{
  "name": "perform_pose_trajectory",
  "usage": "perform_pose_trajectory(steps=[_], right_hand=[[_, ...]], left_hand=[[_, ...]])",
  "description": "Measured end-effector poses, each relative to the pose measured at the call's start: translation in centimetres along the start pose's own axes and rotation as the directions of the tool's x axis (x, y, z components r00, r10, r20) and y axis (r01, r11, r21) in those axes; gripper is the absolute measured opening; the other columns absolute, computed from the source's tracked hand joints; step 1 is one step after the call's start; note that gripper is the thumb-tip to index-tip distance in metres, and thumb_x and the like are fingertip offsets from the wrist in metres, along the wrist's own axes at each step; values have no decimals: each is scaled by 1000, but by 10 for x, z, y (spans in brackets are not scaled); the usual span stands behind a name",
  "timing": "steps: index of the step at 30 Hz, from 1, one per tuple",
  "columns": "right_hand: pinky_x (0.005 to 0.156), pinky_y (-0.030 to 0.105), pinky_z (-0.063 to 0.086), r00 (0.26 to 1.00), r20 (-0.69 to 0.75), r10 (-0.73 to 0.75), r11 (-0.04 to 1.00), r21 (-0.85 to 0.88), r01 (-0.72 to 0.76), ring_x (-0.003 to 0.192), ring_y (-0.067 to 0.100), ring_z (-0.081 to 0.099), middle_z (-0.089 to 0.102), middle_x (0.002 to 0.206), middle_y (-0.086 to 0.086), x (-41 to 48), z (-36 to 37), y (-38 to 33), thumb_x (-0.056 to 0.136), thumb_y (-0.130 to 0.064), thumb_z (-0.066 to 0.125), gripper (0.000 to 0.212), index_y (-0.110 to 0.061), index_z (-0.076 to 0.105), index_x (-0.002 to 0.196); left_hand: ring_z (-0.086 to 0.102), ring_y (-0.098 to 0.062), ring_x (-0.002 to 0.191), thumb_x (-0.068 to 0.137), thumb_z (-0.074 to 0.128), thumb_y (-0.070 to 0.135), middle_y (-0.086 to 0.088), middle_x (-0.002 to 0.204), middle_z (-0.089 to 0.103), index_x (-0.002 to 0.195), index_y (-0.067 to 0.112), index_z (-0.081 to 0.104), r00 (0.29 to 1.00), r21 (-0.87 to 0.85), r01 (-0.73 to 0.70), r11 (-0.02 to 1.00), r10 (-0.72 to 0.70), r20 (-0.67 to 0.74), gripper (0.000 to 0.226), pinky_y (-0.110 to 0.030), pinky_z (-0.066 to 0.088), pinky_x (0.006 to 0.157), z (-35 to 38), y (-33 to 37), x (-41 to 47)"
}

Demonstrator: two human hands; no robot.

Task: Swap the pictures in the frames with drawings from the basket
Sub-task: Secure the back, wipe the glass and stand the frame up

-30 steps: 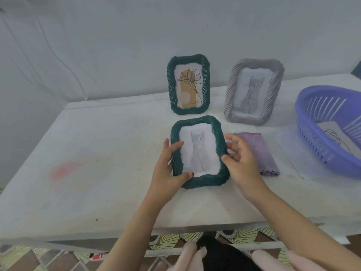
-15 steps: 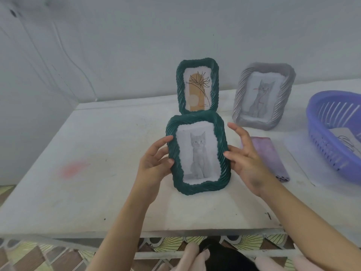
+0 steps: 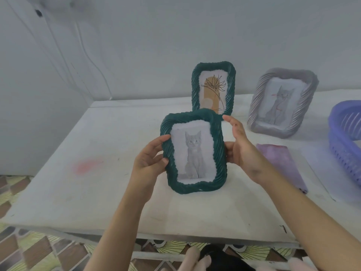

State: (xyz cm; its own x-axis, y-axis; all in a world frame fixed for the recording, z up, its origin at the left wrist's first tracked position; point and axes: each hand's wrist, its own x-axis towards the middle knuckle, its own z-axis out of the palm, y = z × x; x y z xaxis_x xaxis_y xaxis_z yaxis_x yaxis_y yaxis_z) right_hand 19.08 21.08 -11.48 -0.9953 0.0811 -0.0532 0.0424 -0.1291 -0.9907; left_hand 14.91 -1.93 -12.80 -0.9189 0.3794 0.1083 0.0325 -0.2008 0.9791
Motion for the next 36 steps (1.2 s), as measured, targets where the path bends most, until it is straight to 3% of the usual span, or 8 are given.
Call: perform_pose_trajectory(steps=[3, 6, 9, 12, 19, 25, 29, 36], right_hand=[[70, 32, 48, 996, 83, 44, 999, 11, -45, 66, 20, 60, 62, 75, 10, 6, 7, 2, 95, -54, 12, 35, -59, 23, 128], [79, 35, 48, 991, 132, 31, 999, 31, -35, 77, 22, 62, 65, 93, 12, 18, 16, 3, 95, -55, 12, 39, -60, 18, 134], [94, 40, 45, 988, 151, -2, 993, 114, -15, 103, 18, 64, 67, 112, -13, 34, 26, 2, 97, -51, 13, 39, -59, 18, 135], [97, 36, 42, 986, 162, -24, 991, 133, 2, 111, 6, 60, 58, 122, -26, 50, 36, -3, 97, -49, 14, 40, -54, 21, 137], [108, 43, 35, 976, 180, -122, 991, 69, 112, 125, 11, 49, 39, 145, -15, 100, 54, -19, 94, -52, 24, 35, -57, 35, 126], [115, 52, 18, 949, 177, -261, 964, -7, 266, 142, 15, 20, 22, 152, -16, 156, 73, -25, 83, -68, 33, 48, -59, 31, 130], [115, 50, 18, 943, 167, -289, 954, -37, 299, 140, 12, 23, 29, 150, -14, 192, 81, -23, 89, -61, 26, 44, -53, 34, 131], [115, 49, 20, 928, 180, -327, 942, -16, 335, 138, 14, 28, 35, 148, -7, 240, 88, -21, 85, -69, 31, 53, -44, 39, 132]], left_hand=[[62, -14, 88, 73, 50, -3, 8, 103, 67, 107, 32, 66, 999, 5, -14, 1000, 14, -32, 51, -26, 53, 70, -10, 5, 3], [62, -14, 88, 73, 49, -3, 9, 102, 67, 110, 28, 62, 999, 32, -23, 999, 24, -42, 50, -26, 53, 70, -19, 8, 9], [62, -13, 86, 73, 48, -2, 9, 101, 67, 113, 25, 60, 999, 57, -14, 998, 16, -48, 50, -26, 53, 69, -27, 10, 16], [63, -14, 84, 74, 48, -2, 6, 103, 66, 115, 26, 60, 999, 60, -4, 998, 8, -54, 51, -26, 53, 68, -35, 11, 23], [62, -16, 89, 74, 48, -3, 4, 106, 66, 112, 28, 62, 993, 66, -35, 997, 42, -108, 51, -28, 54, 70, -59, 19, 58], [62, -16, 88, 73, 45, -5, 4, 104, 65, 115, 30, 60, 984, 94, -75, 993, 89, -156, 56, -27, 52, 68, -78, 28, 104], [61, -15, 90, 73, 44, -6, 2, 106, 65, 116, 34, 59, 979, 106, -69, 992, 88, -185, 61, -30, 53, 71, -90, 30, 134], [61, -13, 86, 83, 35, -23, -2, 106, 63, 121, 30, 56, 961, 128, -53, 990, 85, -262, 69, -27, 52, 69, -105, 26, 177]])
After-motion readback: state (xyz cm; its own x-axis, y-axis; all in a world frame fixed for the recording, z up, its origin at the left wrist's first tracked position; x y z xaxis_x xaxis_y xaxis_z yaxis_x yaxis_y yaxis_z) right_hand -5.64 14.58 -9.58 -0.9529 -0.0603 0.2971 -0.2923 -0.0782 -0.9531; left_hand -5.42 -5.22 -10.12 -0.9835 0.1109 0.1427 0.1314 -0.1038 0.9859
